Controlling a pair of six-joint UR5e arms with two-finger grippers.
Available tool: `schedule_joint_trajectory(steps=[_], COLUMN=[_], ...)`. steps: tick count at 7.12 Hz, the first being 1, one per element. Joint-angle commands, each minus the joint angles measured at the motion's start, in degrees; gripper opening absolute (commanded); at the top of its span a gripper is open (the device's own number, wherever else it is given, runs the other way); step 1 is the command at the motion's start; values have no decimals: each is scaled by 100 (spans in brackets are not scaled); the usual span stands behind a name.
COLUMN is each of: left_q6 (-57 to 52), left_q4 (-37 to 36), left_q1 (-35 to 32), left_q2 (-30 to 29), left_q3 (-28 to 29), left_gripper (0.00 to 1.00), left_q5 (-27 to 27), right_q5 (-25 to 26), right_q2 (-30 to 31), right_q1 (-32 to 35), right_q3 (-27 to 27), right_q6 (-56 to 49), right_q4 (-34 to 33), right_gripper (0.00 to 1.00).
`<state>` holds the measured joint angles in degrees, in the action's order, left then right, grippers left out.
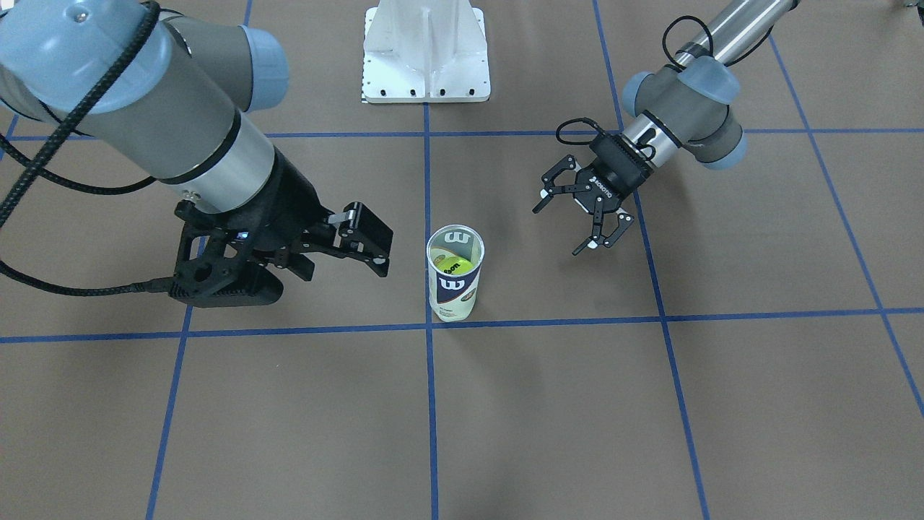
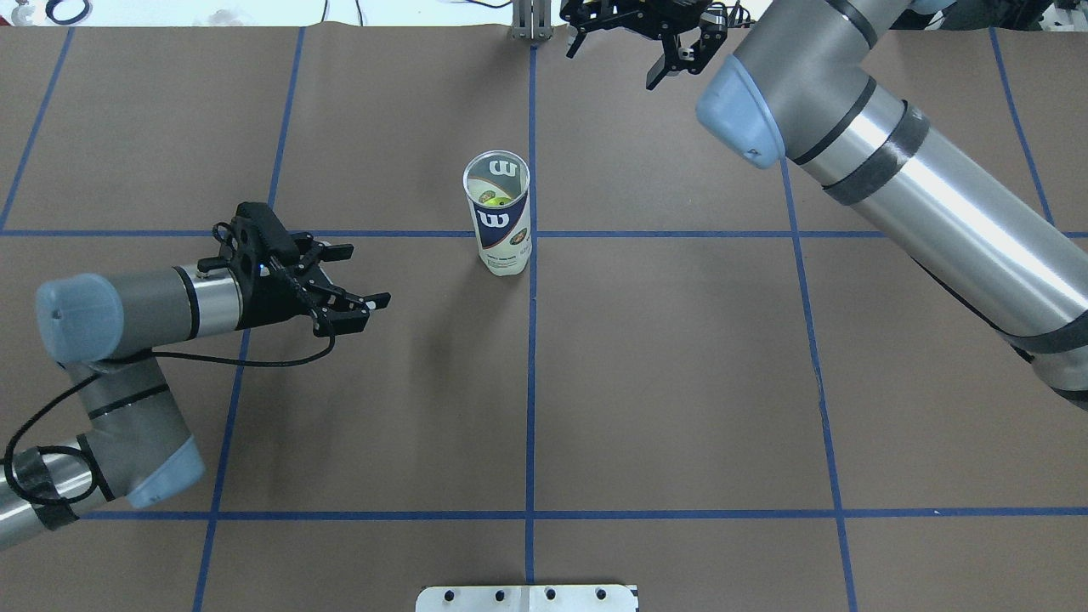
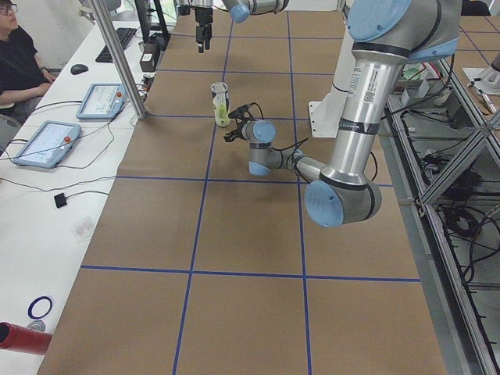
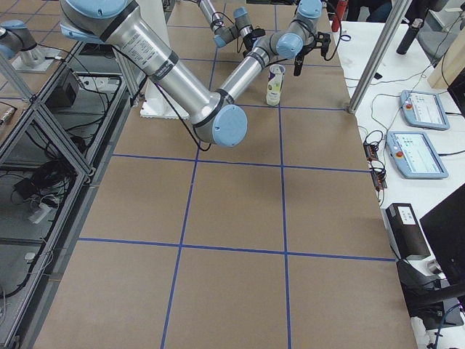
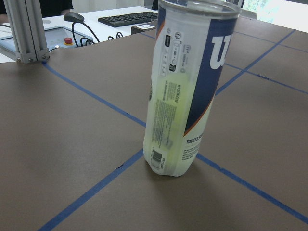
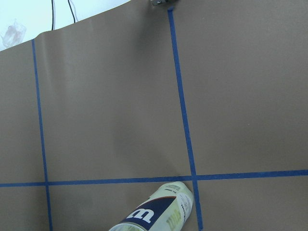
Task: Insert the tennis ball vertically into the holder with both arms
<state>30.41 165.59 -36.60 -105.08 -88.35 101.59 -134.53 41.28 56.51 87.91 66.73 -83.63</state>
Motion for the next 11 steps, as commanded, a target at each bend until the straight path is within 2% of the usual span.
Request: schedule_joint_trajectory(steps=[1,2,3,4,5,6,7,9,11], left_q6=[0,-9,-26,-427,-1022,-1342,-1493,-1512,-1555], left_q4=[-1120,-1551,-2034,-2544,-3506,-4612,-5015,-5053,-5193], left_q1=[-1351,-2176,-2776,-3052,-3142,-3195,-3204,-3291,-3719], left_q2=[31,14,-30,-48,-239,-528,-557,-313,204], left_q3=[-113,-52,18,45,46,37,54,-16,10], left_gripper=[99,99,99,99,94,100,100,100,100], left_q5=[1506,2253,2591,2794,2701,2647,2630,2682,2908], right_q5=[-213,-388,-520,-548,-539,-496,-478,-425,-338], right_q2=[729,1107,1519,1872,2206,2522,2874,3289,3500], right_q1=[332,656,938,1114,1229,1344,1475,1800,1916], right_q3=[436,577,691,719,667,640,622,448,218], right_q6=[-519,-904,-1386,-1957,-2563,-3169,-3732,-4821,-5860], right_q4=[-22,-22,-22,-22,-31,-83,-84,-84,-503], right_gripper=[100,100,100,100,100,100,100,100,100])
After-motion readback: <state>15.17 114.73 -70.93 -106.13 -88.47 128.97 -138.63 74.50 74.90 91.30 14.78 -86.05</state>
